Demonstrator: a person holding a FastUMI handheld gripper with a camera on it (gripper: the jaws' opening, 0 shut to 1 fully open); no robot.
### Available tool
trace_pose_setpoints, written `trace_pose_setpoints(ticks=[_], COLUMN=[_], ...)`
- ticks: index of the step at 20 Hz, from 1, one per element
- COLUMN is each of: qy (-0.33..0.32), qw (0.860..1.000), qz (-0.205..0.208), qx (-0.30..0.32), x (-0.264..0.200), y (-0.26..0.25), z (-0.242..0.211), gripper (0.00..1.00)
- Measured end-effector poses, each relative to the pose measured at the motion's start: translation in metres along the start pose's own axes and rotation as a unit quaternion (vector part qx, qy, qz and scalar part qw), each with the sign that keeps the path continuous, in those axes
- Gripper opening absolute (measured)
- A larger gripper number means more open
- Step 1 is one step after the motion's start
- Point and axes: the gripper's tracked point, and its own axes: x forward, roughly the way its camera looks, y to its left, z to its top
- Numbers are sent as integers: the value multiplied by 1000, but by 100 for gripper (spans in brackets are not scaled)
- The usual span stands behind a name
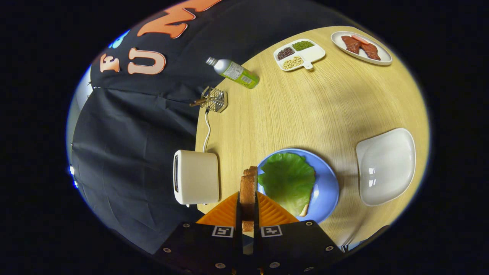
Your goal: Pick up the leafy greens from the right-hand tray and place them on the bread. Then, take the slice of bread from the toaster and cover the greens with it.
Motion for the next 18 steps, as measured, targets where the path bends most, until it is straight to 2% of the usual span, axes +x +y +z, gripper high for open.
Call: trace_pose_setpoints(ticks=[3,10,14,17,18], qy=[6,-4,-16,-33,-45], qw=[1000,998,994,985,982], qz=[11,-58,-102,-155,-167], qx=[18,-7,-47,-66,-74], x=[10,21,19,12,6], y=[-10,-54,-68,-84,-86], z=[-6,-10,-7,3,9], gripper=[12,14,31,52,53])
